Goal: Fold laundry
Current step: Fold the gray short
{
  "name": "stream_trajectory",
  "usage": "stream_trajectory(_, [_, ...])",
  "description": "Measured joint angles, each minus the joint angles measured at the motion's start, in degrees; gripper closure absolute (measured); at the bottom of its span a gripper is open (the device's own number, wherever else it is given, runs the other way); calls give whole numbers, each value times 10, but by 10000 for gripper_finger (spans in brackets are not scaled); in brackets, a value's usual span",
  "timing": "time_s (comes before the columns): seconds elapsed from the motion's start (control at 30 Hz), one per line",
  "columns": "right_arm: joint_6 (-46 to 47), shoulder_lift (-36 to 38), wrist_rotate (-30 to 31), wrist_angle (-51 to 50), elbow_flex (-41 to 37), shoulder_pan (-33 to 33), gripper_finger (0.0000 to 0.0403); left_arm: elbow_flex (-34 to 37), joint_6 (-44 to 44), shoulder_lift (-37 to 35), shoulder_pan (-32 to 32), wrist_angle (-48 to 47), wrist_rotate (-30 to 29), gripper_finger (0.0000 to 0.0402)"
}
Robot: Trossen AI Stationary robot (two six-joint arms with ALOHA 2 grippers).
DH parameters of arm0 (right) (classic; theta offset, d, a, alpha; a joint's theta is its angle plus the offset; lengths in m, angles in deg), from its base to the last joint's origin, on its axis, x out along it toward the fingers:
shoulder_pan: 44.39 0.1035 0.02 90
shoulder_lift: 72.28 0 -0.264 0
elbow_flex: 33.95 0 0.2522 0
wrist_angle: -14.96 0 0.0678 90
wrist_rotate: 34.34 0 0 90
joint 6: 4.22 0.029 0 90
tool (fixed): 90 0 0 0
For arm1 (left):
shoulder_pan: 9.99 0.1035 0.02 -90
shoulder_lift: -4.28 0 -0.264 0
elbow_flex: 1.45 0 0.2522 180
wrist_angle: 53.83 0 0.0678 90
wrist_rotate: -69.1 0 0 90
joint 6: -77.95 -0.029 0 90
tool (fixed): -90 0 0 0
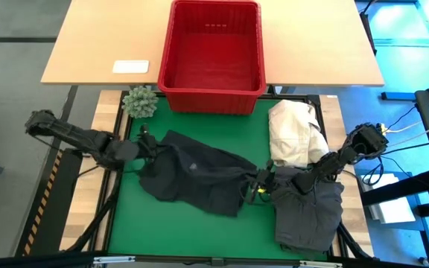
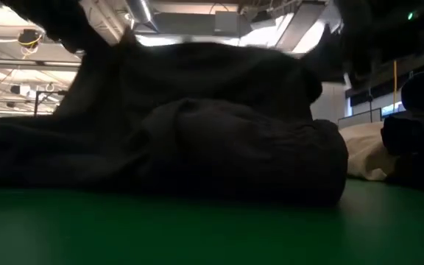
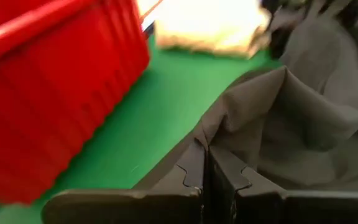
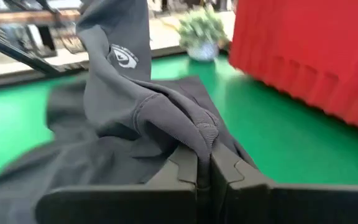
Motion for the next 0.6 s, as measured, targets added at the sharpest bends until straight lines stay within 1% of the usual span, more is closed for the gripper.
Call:
stream_trajectory(0.17, [91,0,-17,-97,0,-23,400,0,-48,43,89,0,51,401])
stream_trajectory(0.37, [161,0,-55,-166,0,-44,400,0,-78,113,178,1,122,401])
stream_trajectory(0.47, [186,0,-78,-194,0,-58,400,0,-78,143,207,4,125,401])
stream_trajectory(0.6, [218,0,-102,-226,0,-78,397,0,-73,170,240,5,99,397])
